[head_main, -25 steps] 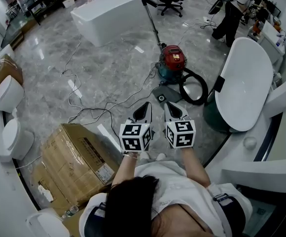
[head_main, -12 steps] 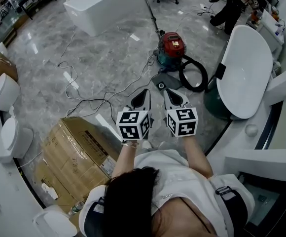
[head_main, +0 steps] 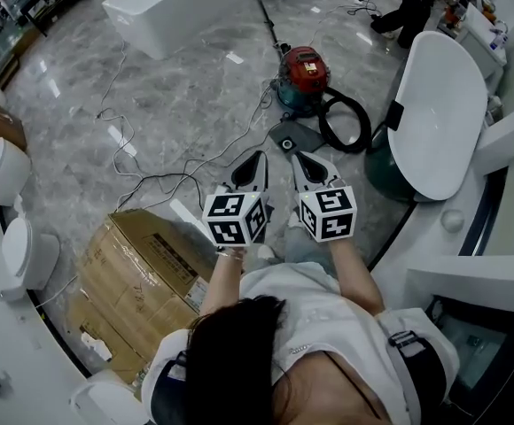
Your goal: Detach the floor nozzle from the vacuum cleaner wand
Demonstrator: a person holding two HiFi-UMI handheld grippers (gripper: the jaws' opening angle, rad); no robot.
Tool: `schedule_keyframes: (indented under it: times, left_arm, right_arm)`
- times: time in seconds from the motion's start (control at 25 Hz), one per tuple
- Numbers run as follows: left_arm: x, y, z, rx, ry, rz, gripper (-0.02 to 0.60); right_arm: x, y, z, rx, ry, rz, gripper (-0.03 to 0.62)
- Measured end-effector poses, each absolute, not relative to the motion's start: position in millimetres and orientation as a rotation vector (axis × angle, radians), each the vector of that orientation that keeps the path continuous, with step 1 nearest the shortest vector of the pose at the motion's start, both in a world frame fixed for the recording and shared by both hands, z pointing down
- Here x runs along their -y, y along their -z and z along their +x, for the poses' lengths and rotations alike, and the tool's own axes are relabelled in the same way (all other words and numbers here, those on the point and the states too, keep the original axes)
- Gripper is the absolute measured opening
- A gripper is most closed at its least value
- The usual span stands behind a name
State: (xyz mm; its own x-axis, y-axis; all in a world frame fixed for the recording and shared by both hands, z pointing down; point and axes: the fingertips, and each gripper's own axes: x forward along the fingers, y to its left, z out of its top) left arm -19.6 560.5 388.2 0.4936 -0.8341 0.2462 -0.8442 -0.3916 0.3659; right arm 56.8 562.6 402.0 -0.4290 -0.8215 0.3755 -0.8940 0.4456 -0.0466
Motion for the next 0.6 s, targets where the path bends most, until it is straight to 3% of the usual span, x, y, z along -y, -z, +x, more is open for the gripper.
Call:
schedule_keyframes:
  times: [0.6]
  left_arm:
    - [-512, -389, 10, 1.354, -0.028, 2.328, 0.003]
  right_arm:
    - [-507, -404, 79, 2.433, -0.345, 1.478, 0.014]
